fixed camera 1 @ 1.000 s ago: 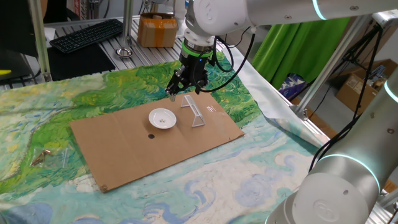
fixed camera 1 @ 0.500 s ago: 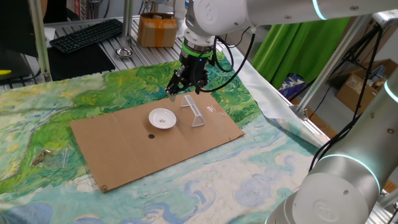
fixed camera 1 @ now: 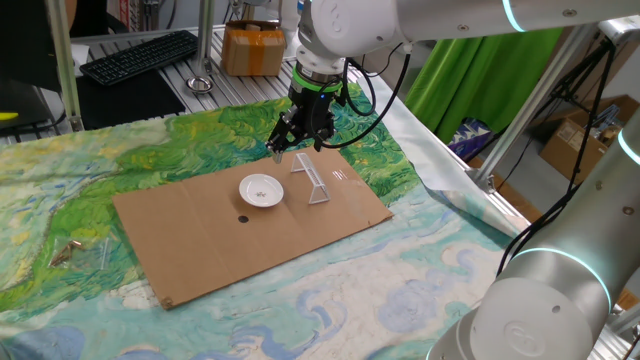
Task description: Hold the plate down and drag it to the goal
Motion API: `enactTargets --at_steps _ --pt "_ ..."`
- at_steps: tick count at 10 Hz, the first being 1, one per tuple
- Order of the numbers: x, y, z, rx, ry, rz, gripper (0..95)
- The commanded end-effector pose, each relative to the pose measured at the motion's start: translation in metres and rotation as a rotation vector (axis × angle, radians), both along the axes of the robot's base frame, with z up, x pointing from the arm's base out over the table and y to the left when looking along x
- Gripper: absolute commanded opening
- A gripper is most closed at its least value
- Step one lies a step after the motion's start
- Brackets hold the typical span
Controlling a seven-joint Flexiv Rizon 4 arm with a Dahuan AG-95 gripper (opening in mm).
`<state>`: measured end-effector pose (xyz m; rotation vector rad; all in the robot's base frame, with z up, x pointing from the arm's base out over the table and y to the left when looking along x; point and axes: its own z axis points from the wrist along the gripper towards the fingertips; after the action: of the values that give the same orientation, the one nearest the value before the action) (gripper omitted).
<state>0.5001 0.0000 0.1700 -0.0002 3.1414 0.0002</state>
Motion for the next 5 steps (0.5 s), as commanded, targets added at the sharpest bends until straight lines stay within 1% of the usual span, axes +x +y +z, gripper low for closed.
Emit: enactTargets --at_steps 1,2,5 --pt "-0.0001 0.0000 0.0000 0.000 0.000 0.000 95.0" --pt "0.0000 0.0000 0.0000 0.016 -0.020 -0.114 0.0" --pt "0.0001 0.0003 -0.0004 0.018 -0.020 -0.116 0.0"
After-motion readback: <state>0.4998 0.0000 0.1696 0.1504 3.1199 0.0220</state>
